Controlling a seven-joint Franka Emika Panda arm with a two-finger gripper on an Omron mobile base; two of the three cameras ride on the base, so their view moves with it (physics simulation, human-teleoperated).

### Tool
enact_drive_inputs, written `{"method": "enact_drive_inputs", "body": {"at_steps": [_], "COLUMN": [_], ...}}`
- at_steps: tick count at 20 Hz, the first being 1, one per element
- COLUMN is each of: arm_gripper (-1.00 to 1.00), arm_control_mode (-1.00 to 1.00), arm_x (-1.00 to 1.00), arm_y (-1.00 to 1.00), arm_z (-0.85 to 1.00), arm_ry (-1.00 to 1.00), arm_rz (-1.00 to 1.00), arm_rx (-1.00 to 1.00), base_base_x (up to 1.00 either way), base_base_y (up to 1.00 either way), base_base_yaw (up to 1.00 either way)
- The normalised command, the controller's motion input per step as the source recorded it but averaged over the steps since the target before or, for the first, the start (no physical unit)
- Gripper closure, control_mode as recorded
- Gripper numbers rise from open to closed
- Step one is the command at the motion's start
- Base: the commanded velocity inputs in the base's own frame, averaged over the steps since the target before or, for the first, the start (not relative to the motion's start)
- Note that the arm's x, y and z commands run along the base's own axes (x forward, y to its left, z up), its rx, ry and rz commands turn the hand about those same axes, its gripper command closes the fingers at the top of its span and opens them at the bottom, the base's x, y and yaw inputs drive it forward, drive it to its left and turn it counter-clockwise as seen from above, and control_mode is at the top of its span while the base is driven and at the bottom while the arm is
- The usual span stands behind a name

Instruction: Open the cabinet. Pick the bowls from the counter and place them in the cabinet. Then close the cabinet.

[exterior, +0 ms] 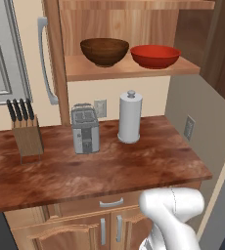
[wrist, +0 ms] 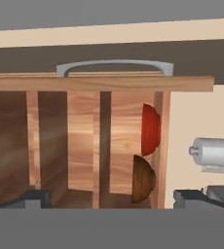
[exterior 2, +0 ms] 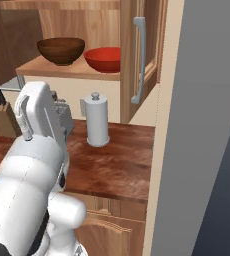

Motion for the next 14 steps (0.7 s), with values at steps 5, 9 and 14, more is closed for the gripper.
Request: {"method": "enact_drive_inputs", "body": {"at_steps": [5,9,14], "arm_gripper": [-1.0,-1.0,-1.0], "arm_control_mode": [-1.0,-1.0,-1.0], "arm_x": [0.16,0.37,0.31], "arm_y": [-0.39,-0.28,-0.28], "arm_z": [-0.02,0.0,0.0], "arm_ry": [-0.05,0.0,0.0], "arm_rz": [0.0,-0.03,-0.04], "arm_rx": [0.03,0.0,0.0], "base_base_x": [0.0,0.0,0.0], "base_base_y": [0.0,0.0,0.0], "base_base_yaw": [0.0,0.0,0.0]}}
